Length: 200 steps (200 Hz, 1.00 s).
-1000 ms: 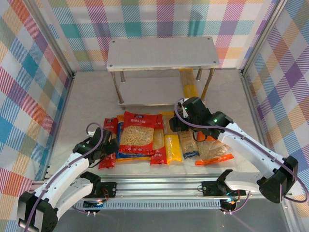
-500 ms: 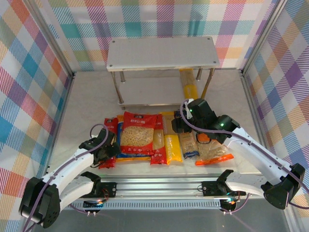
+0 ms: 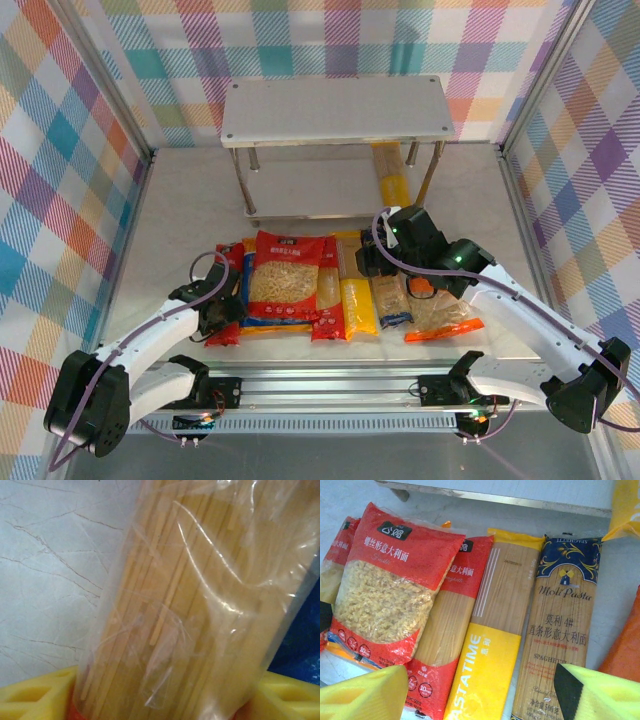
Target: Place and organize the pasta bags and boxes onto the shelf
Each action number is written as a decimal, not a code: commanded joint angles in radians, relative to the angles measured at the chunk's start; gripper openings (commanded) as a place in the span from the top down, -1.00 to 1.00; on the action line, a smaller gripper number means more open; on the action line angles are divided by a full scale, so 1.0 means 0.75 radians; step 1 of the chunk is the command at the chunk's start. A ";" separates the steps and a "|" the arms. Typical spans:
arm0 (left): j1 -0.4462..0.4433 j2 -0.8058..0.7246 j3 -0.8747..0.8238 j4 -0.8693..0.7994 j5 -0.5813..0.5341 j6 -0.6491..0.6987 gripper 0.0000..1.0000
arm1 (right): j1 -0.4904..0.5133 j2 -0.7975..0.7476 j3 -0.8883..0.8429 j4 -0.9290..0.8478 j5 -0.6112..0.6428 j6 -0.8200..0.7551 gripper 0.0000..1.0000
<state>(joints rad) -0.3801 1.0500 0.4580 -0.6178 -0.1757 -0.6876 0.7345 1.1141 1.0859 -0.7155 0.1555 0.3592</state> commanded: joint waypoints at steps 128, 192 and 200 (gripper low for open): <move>0.047 -0.243 0.134 -0.146 -0.020 0.129 1.00 | 0.010 -0.017 0.012 -0.001 0.032 0.028 -0.56; 0.041 -0.274 0.401 -0.305 -0.053 0.281 1.00 | 0.009 0.021 0.029 -0.029 0.104 0.028 -0.56; 0.039 -0.271 0.443 -0.327 -0.048 0.303 1.00 | 0.009 0.028 0.031 -0.032 0.109 0.031 -0.56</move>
<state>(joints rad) -0.3508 0.8776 0.6727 -0.8642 -0.1692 -0.5327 0.7345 1.1206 1.0859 -0.7212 0.2054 0.3626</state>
